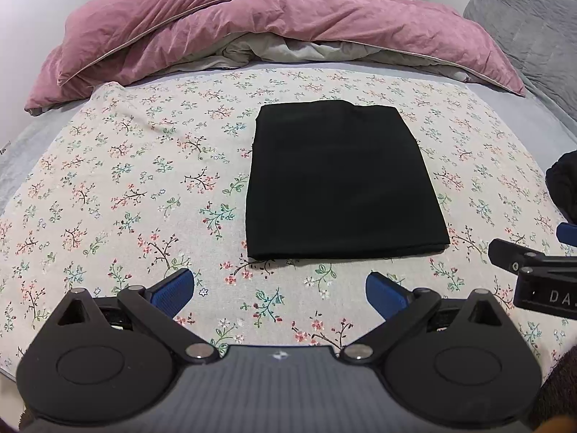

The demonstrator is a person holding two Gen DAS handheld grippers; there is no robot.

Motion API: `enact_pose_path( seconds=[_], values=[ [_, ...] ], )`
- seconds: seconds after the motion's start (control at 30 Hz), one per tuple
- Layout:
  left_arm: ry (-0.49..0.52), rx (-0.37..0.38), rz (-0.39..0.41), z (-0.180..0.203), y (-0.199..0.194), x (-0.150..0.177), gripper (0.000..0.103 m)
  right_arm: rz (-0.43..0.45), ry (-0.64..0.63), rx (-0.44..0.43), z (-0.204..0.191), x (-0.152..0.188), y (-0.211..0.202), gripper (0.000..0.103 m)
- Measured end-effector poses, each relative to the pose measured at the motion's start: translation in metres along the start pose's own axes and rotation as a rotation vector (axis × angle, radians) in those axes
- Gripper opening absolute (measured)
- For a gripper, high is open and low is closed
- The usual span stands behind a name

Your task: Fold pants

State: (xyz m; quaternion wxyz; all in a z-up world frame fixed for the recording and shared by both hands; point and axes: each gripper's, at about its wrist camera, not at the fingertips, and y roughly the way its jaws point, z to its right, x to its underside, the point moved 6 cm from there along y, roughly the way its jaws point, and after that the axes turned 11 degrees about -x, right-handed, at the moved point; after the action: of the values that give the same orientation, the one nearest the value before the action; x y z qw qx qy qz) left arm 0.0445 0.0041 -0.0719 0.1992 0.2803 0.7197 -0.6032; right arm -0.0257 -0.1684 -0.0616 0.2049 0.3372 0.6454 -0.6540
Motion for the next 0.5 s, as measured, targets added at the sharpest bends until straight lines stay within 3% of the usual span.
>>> enact_pose_path(
  seconds=[0.5],
  values=[
    [-0.001, 0.004, -0.004, -0.0005, -0.0005, -0.0003, 0.103, -0.002, -0.005, -0.005, -0.0013, 0.0015, -0.0011, 0.102]
  ],
)
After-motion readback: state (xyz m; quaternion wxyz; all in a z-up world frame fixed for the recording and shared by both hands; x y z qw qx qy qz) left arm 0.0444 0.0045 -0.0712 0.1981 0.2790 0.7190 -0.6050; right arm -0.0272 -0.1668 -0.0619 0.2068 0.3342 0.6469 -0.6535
